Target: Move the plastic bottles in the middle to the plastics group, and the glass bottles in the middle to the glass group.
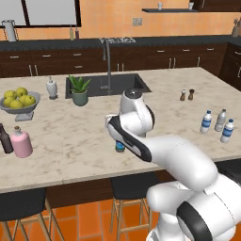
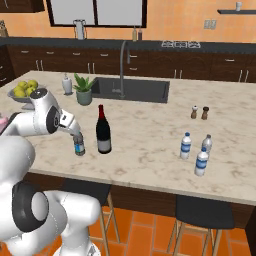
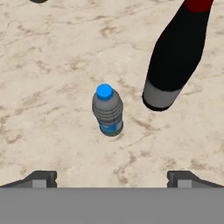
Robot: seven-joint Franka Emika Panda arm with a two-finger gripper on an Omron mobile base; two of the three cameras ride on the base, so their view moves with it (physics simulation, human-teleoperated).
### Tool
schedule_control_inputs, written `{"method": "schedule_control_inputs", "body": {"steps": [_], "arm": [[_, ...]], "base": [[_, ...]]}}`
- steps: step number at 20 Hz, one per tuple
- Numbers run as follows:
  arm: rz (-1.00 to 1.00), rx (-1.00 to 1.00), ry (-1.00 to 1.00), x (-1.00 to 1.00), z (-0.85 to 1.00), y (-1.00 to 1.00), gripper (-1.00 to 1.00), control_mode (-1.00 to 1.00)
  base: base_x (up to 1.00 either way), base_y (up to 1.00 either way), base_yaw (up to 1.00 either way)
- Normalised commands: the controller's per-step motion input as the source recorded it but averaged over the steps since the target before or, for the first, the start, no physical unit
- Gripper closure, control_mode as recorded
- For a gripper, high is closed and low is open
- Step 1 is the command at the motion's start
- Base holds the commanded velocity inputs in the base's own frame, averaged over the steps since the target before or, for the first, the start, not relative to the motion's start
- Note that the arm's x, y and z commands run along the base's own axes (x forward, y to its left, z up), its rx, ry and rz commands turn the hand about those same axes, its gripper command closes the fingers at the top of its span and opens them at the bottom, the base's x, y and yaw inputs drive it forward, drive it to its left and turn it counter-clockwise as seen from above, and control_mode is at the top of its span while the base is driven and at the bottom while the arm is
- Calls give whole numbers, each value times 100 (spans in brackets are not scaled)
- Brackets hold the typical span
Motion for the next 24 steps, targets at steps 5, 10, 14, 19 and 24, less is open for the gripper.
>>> {"method": "schedule_control_inputs", "body": {"steps": [5,10,14,19,24], "arm": [[0,0,0,33,-32,0,-100,-100],[0,0,0,33,-22,0,-100,-100],[0,0,0,25,-19,0,-100,-100],[0,0,0,10,-16,5,-100,-100],[0,0,0,3,-22,5,-100,-100]], "base": [[0,0,0],[0,0,0],[0,0,0],[0,0,0],[0,0,0]]}}
